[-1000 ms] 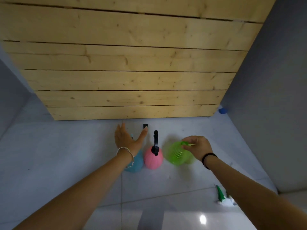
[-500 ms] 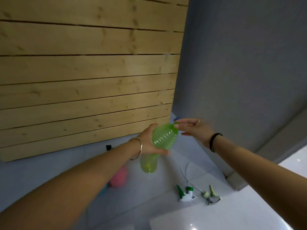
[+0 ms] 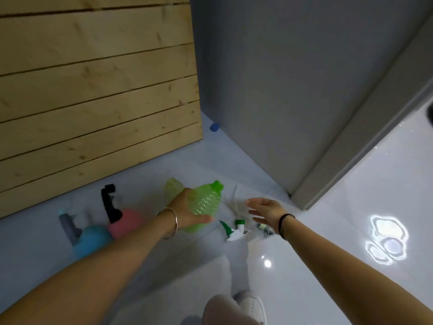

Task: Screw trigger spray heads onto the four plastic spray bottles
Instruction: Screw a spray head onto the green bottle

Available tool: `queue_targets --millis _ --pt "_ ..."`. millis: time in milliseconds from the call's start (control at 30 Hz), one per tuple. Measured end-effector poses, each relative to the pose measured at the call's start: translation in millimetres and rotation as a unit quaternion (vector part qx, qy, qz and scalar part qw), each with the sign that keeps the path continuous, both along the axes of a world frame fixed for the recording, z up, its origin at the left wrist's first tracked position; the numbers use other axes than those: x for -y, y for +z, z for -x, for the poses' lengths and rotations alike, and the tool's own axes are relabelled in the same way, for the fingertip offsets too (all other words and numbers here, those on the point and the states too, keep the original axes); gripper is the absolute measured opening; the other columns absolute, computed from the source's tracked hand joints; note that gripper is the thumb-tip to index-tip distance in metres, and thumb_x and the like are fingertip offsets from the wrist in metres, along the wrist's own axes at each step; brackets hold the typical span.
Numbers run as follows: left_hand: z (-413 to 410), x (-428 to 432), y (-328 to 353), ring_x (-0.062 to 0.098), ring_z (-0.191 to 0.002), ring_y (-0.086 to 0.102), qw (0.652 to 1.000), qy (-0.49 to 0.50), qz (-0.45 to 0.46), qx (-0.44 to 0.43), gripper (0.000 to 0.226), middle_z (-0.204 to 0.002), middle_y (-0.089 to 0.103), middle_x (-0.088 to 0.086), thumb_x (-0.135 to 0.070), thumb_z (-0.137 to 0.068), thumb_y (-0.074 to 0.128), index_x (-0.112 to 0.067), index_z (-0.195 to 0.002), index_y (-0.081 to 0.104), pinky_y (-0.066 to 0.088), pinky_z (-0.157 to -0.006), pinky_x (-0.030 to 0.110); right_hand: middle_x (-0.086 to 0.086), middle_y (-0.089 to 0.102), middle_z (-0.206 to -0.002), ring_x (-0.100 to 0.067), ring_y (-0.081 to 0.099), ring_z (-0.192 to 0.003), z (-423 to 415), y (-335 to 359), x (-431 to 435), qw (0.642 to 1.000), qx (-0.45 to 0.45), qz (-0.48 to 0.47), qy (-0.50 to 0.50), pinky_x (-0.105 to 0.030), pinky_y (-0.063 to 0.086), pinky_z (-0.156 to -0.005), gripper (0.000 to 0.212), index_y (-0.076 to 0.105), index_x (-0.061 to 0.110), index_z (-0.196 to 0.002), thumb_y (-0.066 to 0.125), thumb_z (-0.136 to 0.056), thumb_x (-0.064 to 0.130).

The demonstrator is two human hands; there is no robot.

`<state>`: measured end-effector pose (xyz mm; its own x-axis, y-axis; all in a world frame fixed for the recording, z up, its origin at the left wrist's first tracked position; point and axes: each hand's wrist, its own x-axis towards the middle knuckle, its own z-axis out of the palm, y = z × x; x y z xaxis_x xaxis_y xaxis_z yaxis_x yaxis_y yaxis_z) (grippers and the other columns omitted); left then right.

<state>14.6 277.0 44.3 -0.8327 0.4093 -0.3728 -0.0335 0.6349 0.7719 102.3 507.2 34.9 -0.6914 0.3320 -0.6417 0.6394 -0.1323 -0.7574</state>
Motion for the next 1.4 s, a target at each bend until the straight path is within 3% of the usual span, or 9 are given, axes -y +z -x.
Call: queue_targets --millis 200,300,433,633,833,1100,1233,1300,1400 --pt "4 -1 -42 0.014 -0.104 0.060 0.998 -0.021 0.028 0.057 0.081 -0.115 0.061 0.000 -0.027 -0.054 0.090 -0.015 -0.119 0.044 0.049 -0.088 0.023 -0.005 0.061 -0.094 -0.016 0.060 -0.091 -7 -75 3 0.986 0.099 -0.119 0.059 -0.022 0.047 -0.080 0.029 0.070 0.009 -0.102 0.068 -0.083 0.031" --pt "5 -2 -62 0.008 -0.096 0.056 0.996 -0.035 0.043 0.069 0.079 -0.108 0.057 -0.007 -0.028 -0.056 0.090 -0.022 -0.116 0.039 0.042 -0.071 0.006 -0.006 0.064 -0.106 -0.024 0.059 -0.107 -2 -103 8 0.982 0.118 -0.137 0.056 -0.023 0.041 -0.086 0.037 0.069 0.012 -0.109 0.066 -0.083 0.038" --pt "10 -2 -85 0.014 -0.101 0.061 0.995 -0.029 0.047 0.085 0.080 -0.112 0.063 0.001 -0.028 -0.053 0.091 -0.018 -0.117 0.044 0.049 -0.089 0.025 -0.004 0.063 -0.118 -0.022 0.057 -0.113 11 -126 12 0.976 0.149 -0.152 0.040 -0.026 0.040 -0.096 0.044 0.064 0.017 -0.116 0.066 -0.081 0.043" --pt "14 1 -100 -0.014 -0.079 0.052 0.995 -0.017 0.033 0.097 0.065 -0.092 0.057 -0.021 -0.029 -0.052 0.091 -0.036 -0.093 0.041 0.039 -0.056 -0.004 -0.005 0.069 -0.107 -0.028 0.059 -0.109 19 -136 29 0.955 0.165 -0.247 -0.009 -0.035 0.048 -0.090 0.047 0.069 0.024 -0.108 0.070 -0.072 0.054" --pt "17 4 -87 0.008 -0.096 0.062 0.995 -0.021 0.029 0.088 0.076 -0.109 0.063 -0.004 -0.029 -0.054 0.090 -0.024 -0.113 0.042 0.047 -0.078 0.015 -0.005 0.067 -0.106 -0.023 0.061 -0.102 18 -135 28 0.978 0.090 -0.181 -0.051 -0.030 0.045 -0.091 0.044 0.066 0.011 -0.109 0.074 -0.076 0.039" --pt "16 8 -5 0.009 -0.095 0.062 0.999 -0.015 -0.005 0.032 0.076 -0.104 0.063 -0.008 -0.030 -0.055 0.090 -0.020 -0.116 0.046 0.044 -0.079 0.019 -0.005 0.064 -0.085 -0.011 0.057 -0.067 29 -33 13 0.987 -0.067 -0.107 -0.095 -0.019 0.041 -0.055 0.029 0.061 0.010 -0.094 0.078 -0.075 0.024" --pt "17 18 54 -0.002 -0.083 0.064 0.999 -0.028 -0.029 -0.028 0.058 -0.087 0.068 -0.015 -0.030 -0.054 0.090 -0.024 -0.099 0.054 0.048 -0.080 0.025 -0.008 0.063 -0.089 -0.019 0.059 -0.079 37 42 8 0.981 -0.127 -0.098 -0.112 -0.022 0.045 -0.068 0.031 0.064 0.009 -0.092 0.082 -0.070 0.020" --pt "15 27 80 0.007 -0.096 0.063 0.999 -0.014 -0.031 -0.042 0.071 -0.101 0.065 -0.010 -0.034 -0.053 0.090 -0.024 -0.110 0.048 0.049 -0.086 0.026 -0.010 0.063 -0.093 -0.022 0.059 -0.083 40 78 9 0.977 -0.152 -0.089 -0.120 -0.028 0.048 -0.074 0.026 0.064 0.012 -0.087 0.082 -0.069 0.017" --pt "6 47 117 0.009 -0.097 0.059 0.996 0.019 -0.046 -0.072 0.081 -0.106 0.059 -0.008 -0.039 -0.052 0.090 -0.027 -0.115 0.039 0.045 -0.073 0.015 -0.011 0.065 -0.087 -0.024 0.061 -0.079 41 135 21 0.972 -0.195 -0.076 -0.107 -0.036 0.054 -0.080 0.019 0.063 0.015 -0.077 0.081 -0.069 0.012"
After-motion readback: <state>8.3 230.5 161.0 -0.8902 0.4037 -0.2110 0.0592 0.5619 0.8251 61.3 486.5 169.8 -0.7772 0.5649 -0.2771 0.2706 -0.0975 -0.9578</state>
